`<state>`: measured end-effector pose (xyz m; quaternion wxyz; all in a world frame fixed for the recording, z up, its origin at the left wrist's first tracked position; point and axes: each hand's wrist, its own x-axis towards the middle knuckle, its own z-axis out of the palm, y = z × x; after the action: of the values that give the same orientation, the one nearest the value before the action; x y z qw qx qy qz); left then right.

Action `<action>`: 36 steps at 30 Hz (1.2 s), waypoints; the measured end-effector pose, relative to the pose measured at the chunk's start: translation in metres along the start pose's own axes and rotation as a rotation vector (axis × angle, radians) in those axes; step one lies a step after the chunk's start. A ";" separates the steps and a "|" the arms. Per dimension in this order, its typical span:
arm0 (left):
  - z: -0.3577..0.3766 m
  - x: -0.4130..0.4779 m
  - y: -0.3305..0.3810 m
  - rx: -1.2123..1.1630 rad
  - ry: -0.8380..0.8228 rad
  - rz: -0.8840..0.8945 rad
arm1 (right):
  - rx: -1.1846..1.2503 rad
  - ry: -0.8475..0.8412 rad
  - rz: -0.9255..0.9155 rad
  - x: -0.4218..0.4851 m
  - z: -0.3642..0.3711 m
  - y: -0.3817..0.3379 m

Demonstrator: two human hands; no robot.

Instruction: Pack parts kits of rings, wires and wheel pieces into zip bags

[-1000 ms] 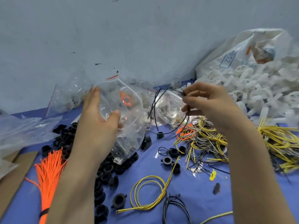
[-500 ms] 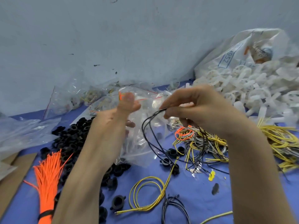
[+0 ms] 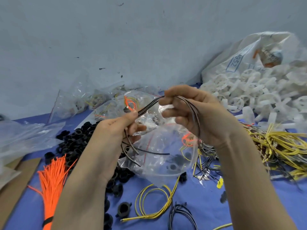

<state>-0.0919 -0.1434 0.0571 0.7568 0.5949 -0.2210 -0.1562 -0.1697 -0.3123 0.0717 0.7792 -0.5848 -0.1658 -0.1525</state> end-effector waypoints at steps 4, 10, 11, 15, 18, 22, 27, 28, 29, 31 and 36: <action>-0.004 0.001 0.007 -0.379 -0.059 -0.077 | 0.108 0.244 -0.071 0.013 0.006 0.013; -0.004 -0.001 0.006 -1.027 -0.158 -0.023 | 0.517 0.287 -0.021 0.021 0.029 0.024; -0.003 -0.003 0.005 -0.985 -0.162 0.021 | 0.421 0.330 0.003 0.021 0.032 0.025; -0.001 -0.006 0.012 -0.321 -0.252 0.407 | -0.306 0.504 0.002 0.015 0.032 0.023; 0.011 -0.012 0.003 0.408 -0.219 0.775 | -0.821 0.450 -0.037 0.010 0.035 0.014; 0.022 -0.008 -0.012 0.821 -0.025 0.919 | -1.124 0.223 0.119 0.004 0.035 0.003; 0.011 0.002 -0.016 0.829 0.092 0.720 | -0.882 0.234 0.091 0.001 0.034 -0.003; 0.010 0.004 -0.017 0.776 0.093 0.640 | -0.866 0.234 0.063 0.000 0.035 -0.005; 0.008 0.006 -0.019 0.701 0.089 0.566 | -0.895 0.226 0.031 0.000 0.035 -0.006; 0.006 0.007 -0.018 0.549 0.086 0.484 | -1.031 0.253 -0.002 0.001 0.036 -0.006; 0.009 0.006 -0.018 0.387 0.102 0.436 | -1.248 0.452 -0.077 0.009 0.040 0.006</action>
<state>-0.0910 -0.1586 0.0428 0.6553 0.6736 -0.3310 0.0851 -0.1625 -0.2722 0.0806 0.3042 -0.8734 0.1004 -0.3668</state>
